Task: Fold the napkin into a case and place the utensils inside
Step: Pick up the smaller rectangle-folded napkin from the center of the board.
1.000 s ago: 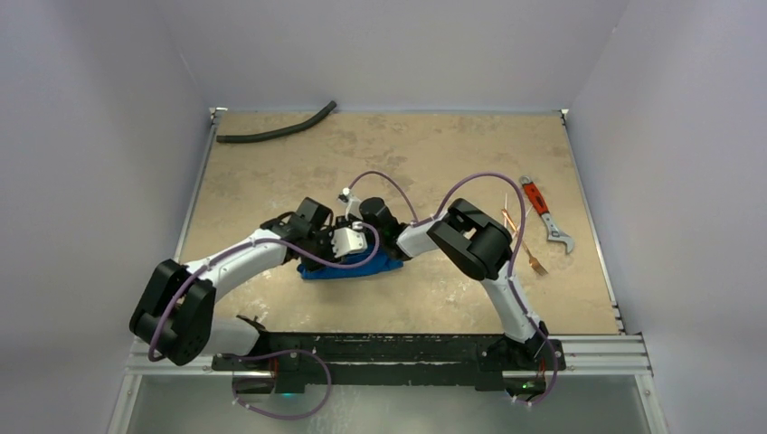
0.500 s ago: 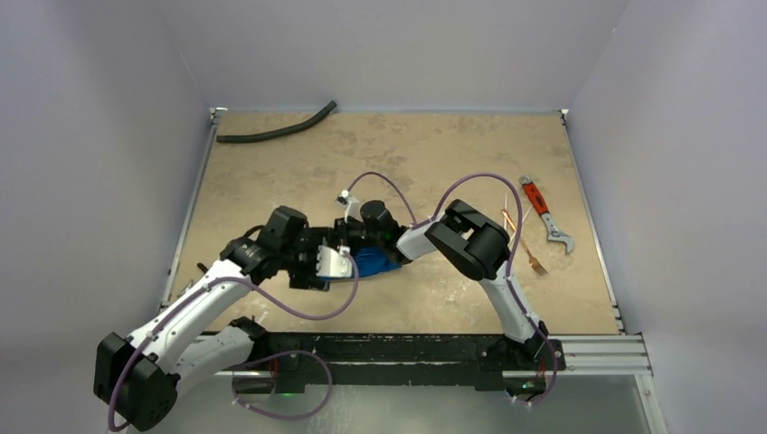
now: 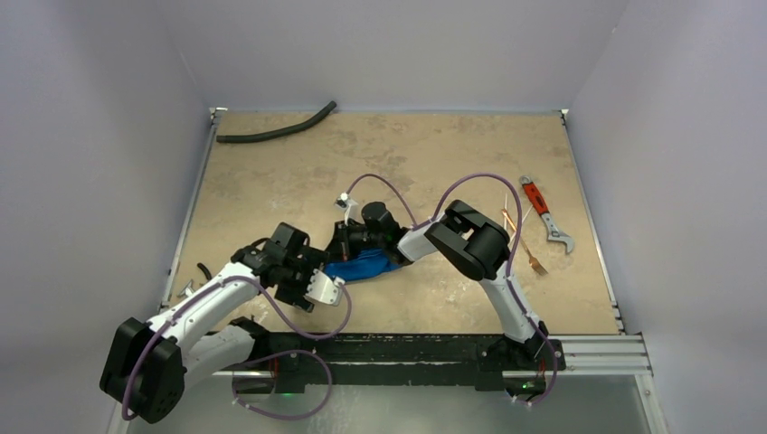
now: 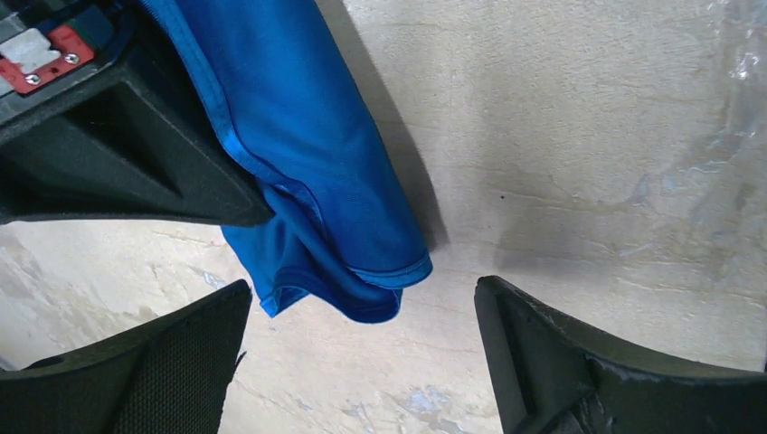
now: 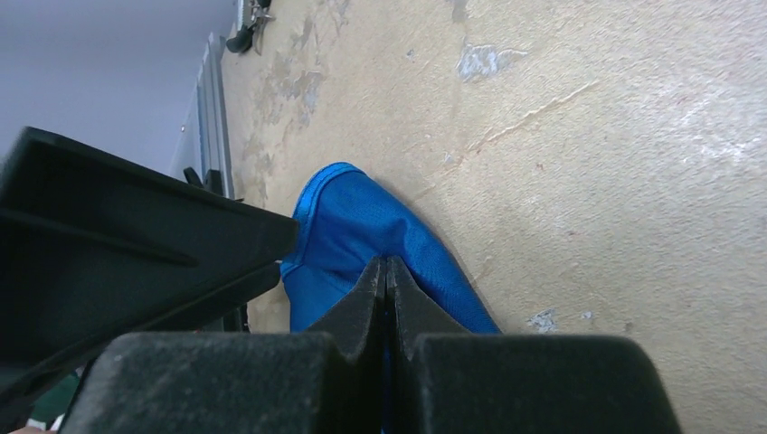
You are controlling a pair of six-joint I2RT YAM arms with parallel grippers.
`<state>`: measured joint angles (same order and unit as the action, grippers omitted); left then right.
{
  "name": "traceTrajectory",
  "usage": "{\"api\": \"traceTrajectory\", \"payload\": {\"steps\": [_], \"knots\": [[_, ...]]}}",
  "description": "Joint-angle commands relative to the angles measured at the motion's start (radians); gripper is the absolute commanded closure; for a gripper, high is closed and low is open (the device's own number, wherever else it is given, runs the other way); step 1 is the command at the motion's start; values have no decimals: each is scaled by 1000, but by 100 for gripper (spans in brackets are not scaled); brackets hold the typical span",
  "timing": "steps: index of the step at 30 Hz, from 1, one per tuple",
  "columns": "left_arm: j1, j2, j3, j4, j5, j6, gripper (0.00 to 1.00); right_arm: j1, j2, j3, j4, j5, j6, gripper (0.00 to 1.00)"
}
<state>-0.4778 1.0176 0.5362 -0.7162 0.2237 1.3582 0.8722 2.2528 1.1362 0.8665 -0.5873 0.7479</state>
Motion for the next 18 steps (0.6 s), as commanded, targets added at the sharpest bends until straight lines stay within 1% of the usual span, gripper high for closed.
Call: {"api": "traceTrajectory", "payload": {"steps": [1, 4, 10, 17, 18], "knots": [[7, 7, -44, 64, 15, 77, 12, 9, 50, -43, -108, -24, -37, 100], [7, 35, -53, 76, 51, 112, 21, 9, 53, -46, -101, -29, -33, 100], [8, 96, -75, 127, 60, 173, 37, 9, 65, -40, -91, -37, -23, 100], [7, 154, -90, 192, 68, 160, 56, 5, 64, -45, -80, -50, -10, 100], [7, 157, -90, 200, 66, 150, 60, 5, 63, -45, -79, -51, -12, 100]]}}
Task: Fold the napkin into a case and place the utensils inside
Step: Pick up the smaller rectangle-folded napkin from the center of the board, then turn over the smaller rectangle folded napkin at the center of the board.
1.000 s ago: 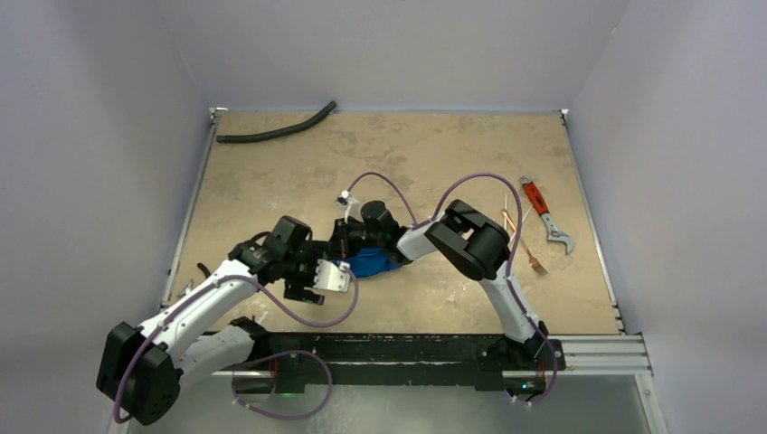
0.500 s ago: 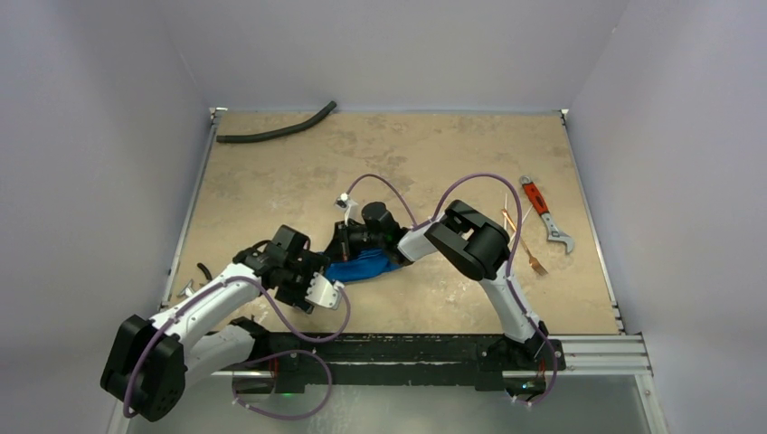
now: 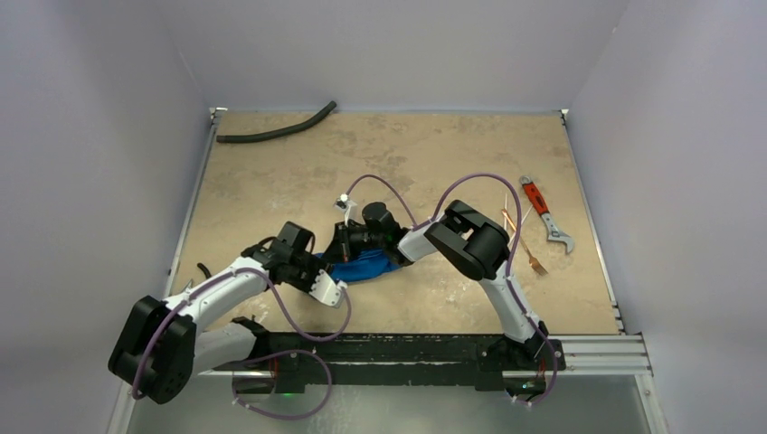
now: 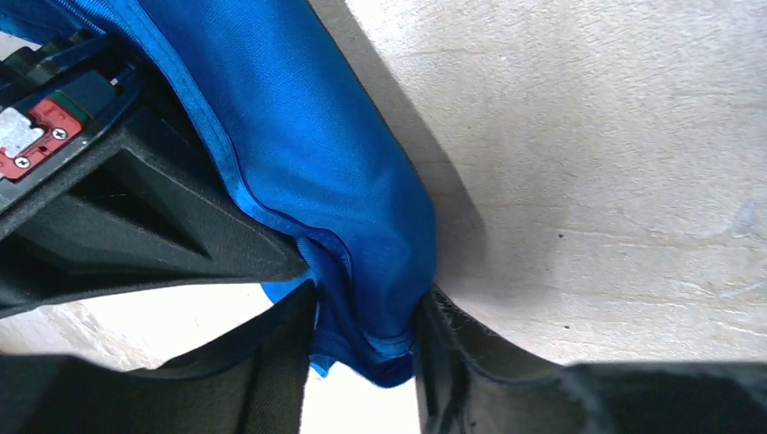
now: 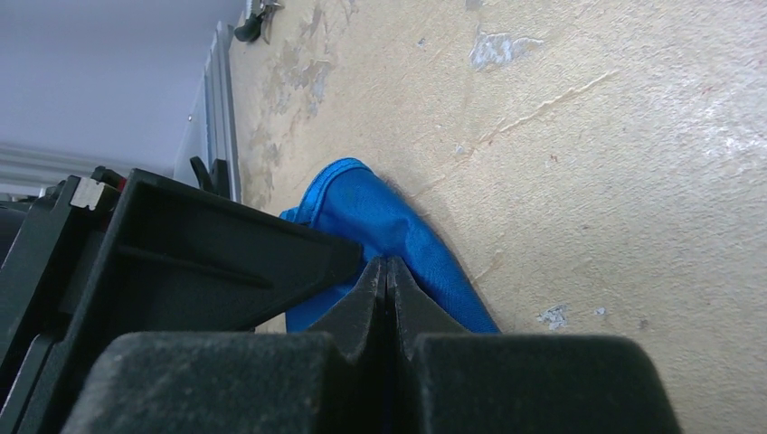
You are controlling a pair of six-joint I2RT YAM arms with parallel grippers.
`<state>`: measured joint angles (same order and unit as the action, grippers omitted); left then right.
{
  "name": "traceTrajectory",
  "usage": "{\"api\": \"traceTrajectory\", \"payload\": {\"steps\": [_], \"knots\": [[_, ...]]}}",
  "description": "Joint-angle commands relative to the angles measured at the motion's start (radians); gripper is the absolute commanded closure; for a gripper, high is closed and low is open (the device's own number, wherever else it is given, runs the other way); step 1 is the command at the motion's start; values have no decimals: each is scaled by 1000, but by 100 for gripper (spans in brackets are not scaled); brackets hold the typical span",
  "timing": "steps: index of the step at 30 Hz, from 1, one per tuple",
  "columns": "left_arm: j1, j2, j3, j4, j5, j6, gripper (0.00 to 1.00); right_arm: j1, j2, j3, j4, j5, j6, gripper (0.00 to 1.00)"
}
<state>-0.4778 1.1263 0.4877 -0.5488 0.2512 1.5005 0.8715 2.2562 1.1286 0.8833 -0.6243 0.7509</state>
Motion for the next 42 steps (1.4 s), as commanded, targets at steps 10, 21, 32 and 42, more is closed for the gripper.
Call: {"api": "traceTrajectory", "payload": {"steps": [10, 21, 32, 42], "knots": [[7, 122, 59, 67, 16, -199, 100, 4, 26, -45, -108, -35, -35, 100], [7, 87, 344, -219, 264, -548, 100, -271, -375, -108, -327, 9, -349, 57], [47, 36, 335, -255, 357, -672, 100, -237, -914, -334, -587, 47, -1126, 36], [119, 66, 358, -273, 393, -664, 100, -154, -770, -233, -861, -15, -1361, 37]]}}
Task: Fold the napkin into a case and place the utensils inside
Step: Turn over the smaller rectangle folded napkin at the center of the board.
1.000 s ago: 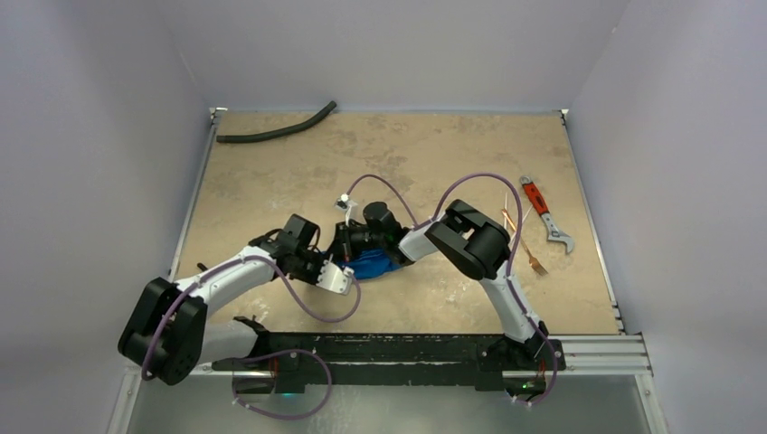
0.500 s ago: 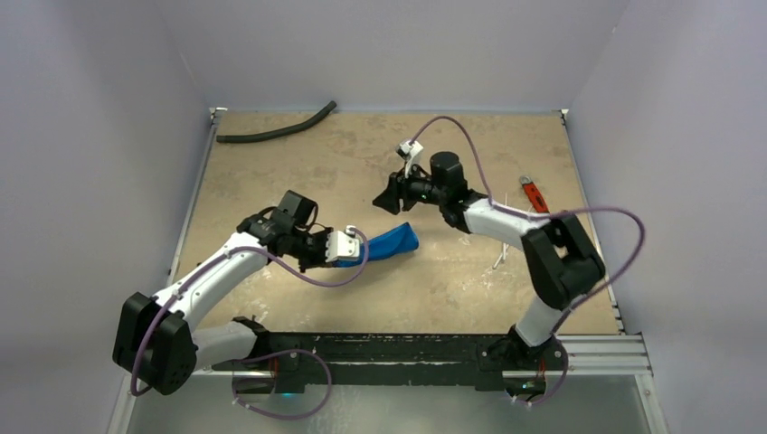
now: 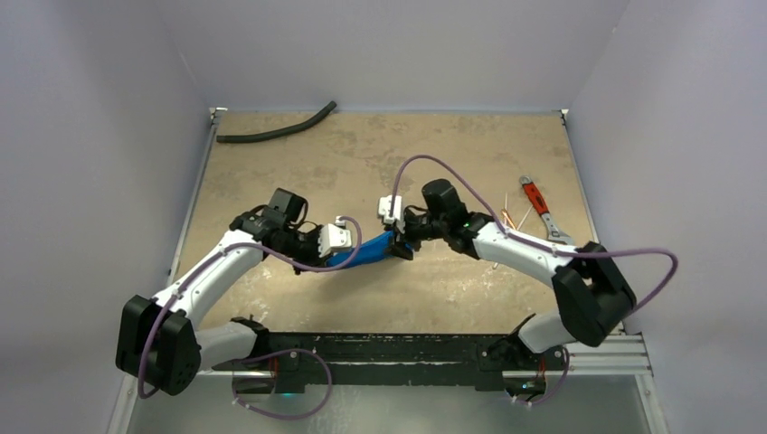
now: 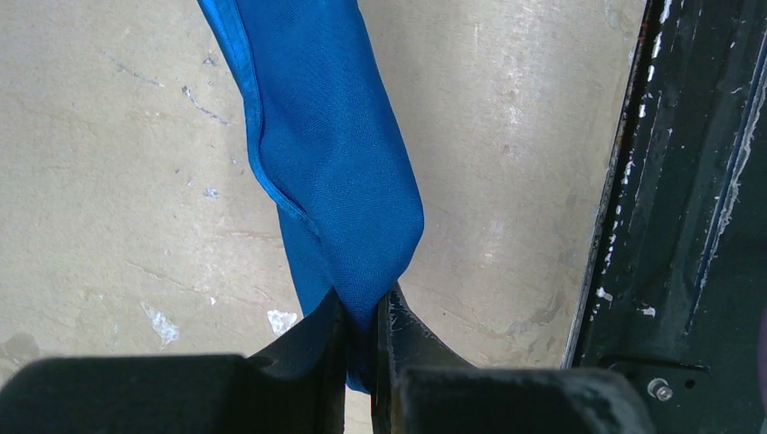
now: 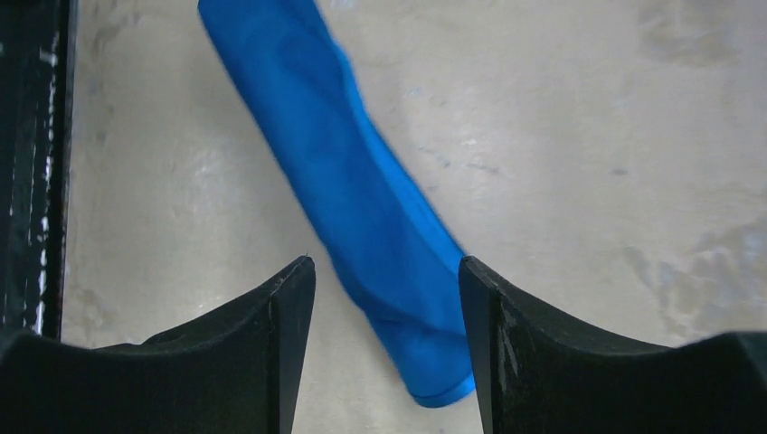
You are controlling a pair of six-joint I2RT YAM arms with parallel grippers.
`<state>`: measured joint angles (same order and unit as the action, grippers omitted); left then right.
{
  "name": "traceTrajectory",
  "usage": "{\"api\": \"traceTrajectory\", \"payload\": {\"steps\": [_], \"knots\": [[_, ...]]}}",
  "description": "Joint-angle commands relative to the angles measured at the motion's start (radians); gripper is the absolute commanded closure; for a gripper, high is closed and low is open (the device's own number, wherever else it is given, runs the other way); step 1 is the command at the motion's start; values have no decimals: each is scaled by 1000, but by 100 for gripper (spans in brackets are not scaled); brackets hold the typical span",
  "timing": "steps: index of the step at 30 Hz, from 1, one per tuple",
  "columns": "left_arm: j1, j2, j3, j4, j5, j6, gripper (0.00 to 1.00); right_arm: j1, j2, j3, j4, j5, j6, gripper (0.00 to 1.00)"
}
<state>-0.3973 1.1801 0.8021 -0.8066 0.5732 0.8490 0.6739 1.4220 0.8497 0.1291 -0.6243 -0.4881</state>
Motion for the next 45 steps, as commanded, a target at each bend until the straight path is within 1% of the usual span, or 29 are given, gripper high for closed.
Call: {"api": "traceTrajectory", "payload": {"steps": [1, 5, 8, 11, 13, 17, 22, 23, 24, 25, 26, 28, 30, 32, 35, 37, 39, 41, 42, 45], "knots": [[52, 21, 51, -24, 78, -8, 100, 54, 81, 46, -104, -11, -128, 37], [94, 54, 69, -65, 97, 29, 100, 79, 117, 25, -57, -9, -122, 37], [103, 65, 72, -68, 103, 43, 100, 104, 116, -7, 36, 31, -109, 35], [106, 70, 80, -57, 107, 35, 100, 122, 148, -17, 134, 125, -111, 38], [107, 73, 89, -62, 105, 33, 100, 127, 164, -22, 169, 172, -120, 42], [135, 71, 107, -68, 108, 26, 100, 139, 175, -48, 205, 240, -143, 47], [169, 94, 151, -86, 136, 16, 100, 142, 223, -12, 192, 280, -133, 53], [187, 100, 170, -94, 146, 12, 100, 143, 267, 31, 158, 290, -125, 72], [190, 101, 177, -96, 149, 10, 100, 143, 281, 38, 154, 298, -124, 84], [193, 102, 184, -93, 153, -2, 100, 143, 293, 56, 150, 305, -120, 94], [198, 104, 191, -92, 156, -8, 100, 143, 302, 73, 137, 303, -118, 100], [205, 112, 210, -105, 165, -9, 100, 140, 308, 122, 64, 261, -83, 100], [208, 123, 238, -131, 172, -7, 100, 126, 298, 193, -53, 186, -76, 100], [210, 140, 273, -170, 180, 7, 100, 112, 297, 286, -236, 84, -92, 100], [216, 167, 308, -255, 193, 41, 100, 111, 340, 443, -564, -6, -126, 100], [219, 183, 313, -322, 204, 71, 100, 116, 360, 477, -703, -60, -106, 100], [219, 216, 312, -407, 224, 124, 100, 118, 356, 444, -749, -112, -80, 100], [221, 263, 313, -514, 232, 184, 100, 119, 344, 387, -729, -169, -62, 100], [225, 280, 318, -537, 233, 215, 100, 120, 347, 358, -714, -183, -44, 100], [236, 311, 326, -530, 239, 200, 100, 130, 360, 316, -694, -200, -11, 100]]}}
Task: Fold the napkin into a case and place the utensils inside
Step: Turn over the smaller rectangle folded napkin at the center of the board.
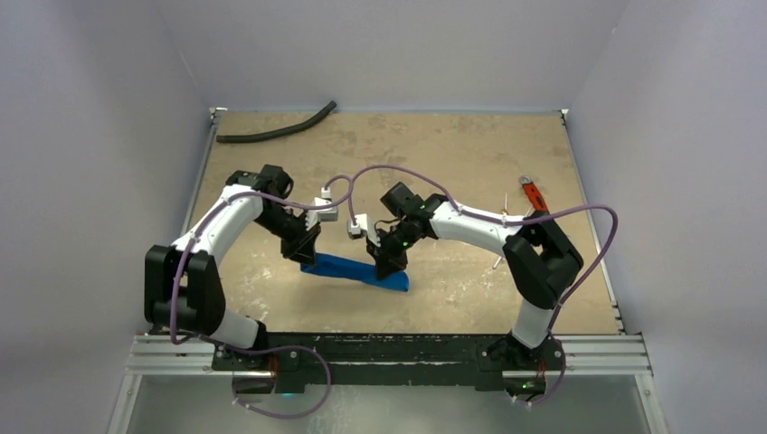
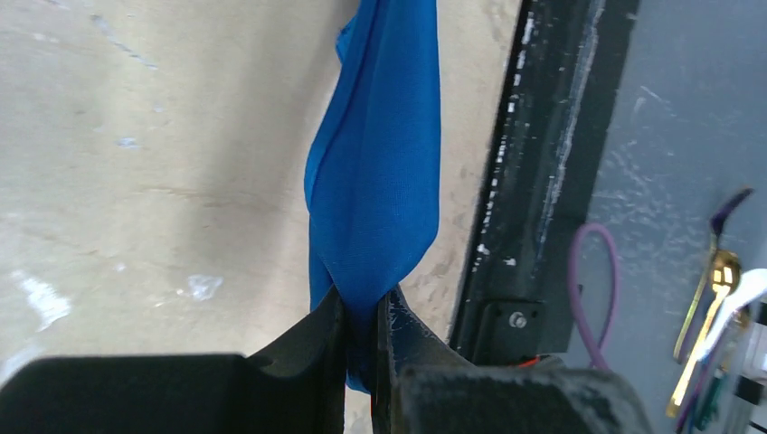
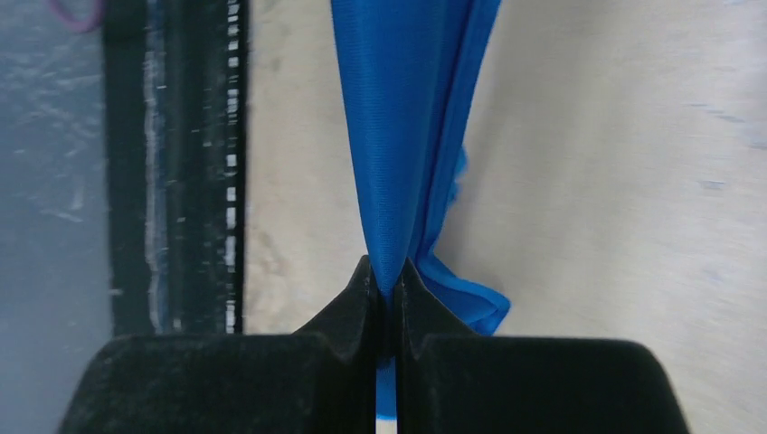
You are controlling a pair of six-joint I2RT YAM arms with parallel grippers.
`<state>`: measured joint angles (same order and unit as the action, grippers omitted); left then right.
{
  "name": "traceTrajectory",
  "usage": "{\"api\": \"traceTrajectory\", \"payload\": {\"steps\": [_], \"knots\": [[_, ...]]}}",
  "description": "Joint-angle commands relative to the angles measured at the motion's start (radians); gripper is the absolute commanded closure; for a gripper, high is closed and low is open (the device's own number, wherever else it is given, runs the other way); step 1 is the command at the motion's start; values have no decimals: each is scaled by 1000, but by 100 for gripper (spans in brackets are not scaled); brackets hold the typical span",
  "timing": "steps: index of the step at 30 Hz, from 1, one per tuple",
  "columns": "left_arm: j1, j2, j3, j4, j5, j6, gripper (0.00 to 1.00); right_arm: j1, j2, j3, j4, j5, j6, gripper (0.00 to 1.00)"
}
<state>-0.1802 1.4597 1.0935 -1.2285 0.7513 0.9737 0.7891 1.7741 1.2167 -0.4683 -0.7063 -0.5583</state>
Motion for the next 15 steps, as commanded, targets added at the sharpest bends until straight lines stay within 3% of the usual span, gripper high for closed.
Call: {"api": "traceTrajectory", "payload": {"steps": [1, 8, 12, 15], "knots": [[19, 57, 39, -114, 60, 76, 100, 14, 17, -48, -108, -124, 46, 100], [74, 388, 97, -125, 77, 95, 100, 0, 221, 79, -183, -112, -11, 98], [91, 473, 121, -49, 93, 25, 100, -34, 283, 155, -196, -113, -49, 90], [106, 527, 136, -4, 95, -24, 100, -56, 307, 192, -175, -70, -43, 78]]}}
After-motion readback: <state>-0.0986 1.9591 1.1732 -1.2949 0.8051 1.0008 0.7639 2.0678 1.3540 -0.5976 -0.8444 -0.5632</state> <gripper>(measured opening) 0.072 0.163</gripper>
